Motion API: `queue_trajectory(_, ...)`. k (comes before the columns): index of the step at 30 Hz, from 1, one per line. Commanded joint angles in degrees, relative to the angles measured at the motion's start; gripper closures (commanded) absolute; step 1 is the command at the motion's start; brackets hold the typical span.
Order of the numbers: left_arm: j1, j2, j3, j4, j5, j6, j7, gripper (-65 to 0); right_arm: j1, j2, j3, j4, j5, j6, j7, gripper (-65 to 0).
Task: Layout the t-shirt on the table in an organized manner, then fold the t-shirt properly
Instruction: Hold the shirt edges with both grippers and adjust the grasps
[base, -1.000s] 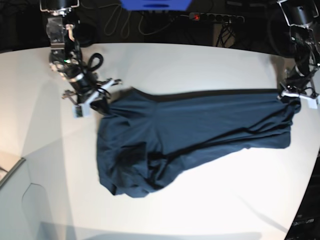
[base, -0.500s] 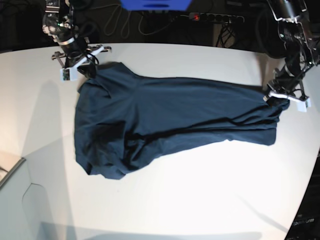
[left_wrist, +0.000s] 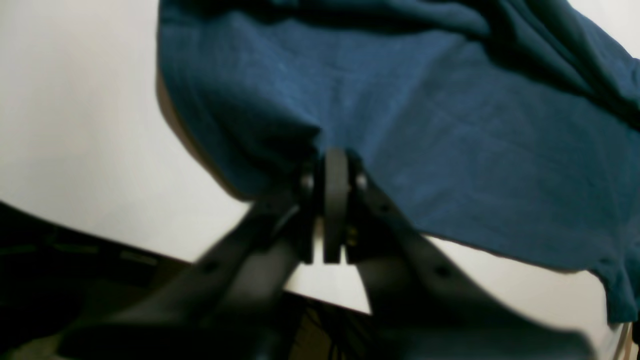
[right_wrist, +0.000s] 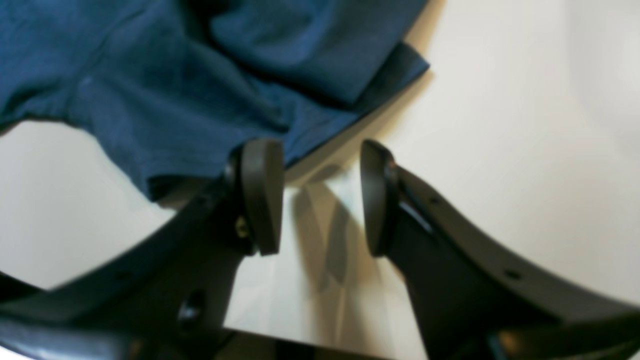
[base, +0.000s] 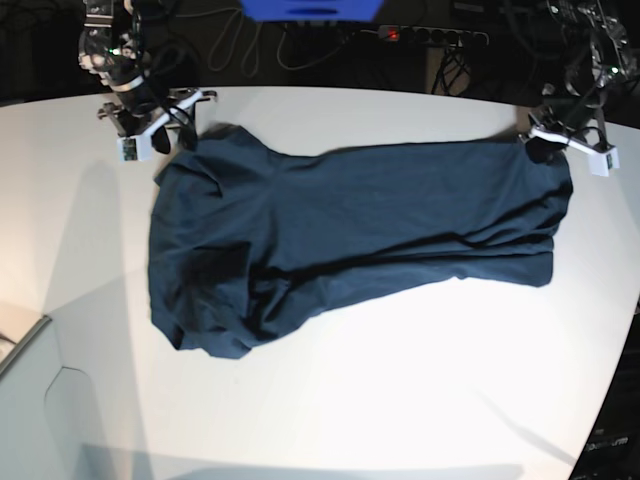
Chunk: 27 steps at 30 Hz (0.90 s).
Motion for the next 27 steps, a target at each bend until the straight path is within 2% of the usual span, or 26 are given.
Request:
queue_trajectory(1, 0.1, -0.8, -1.0, 0.9, -0.6, -0.3, -1.1, -6.3, 0.4, 0.6, 0.2, 1.0, 0.4, 0.3, 1.4, -25.9)
queue_trajectory(4, -0.4, -0.3, -5.2, 0.8, -0.6, -0.3, -1.1, -14.6, 0.4, 0.6, 0.2, 1.0, 0.4, 0.3, 1.4, -25.9)
queue_trajectory(14, -1.1, -0.7, -6.7, 0.8, -0.5, -0.2, -0.5, -15.2, 0.5, 0.6, 0.2, 1.0, 0.4, 0.3, 1.4, -25.9)
queue_trajectory(21, -0.4, -0.3, -6.8, 0.6, 6.7, -0.2, -0.8, -16.6, 0.5, 1.2, 0.3, 1.0, 0.4, 0.3, 1.4, -26.4)
queue_trajectory(23, -0.5, -0.4, -6.9, 0.6, 7.4, -0.2, -0.6, -22.9, 0.5, 1.2, 0.3, 1.0, 0.4, 0.3, 1.4, -26.4)
queue_trajectory(27, -0.6, -0.5, -8.5, 0.8, 7.5, -0.8, -0.6, -42.2, 0.5, 1.2, 0.4, 1.1, 0.4, 0.1, 1.7, -27.8)
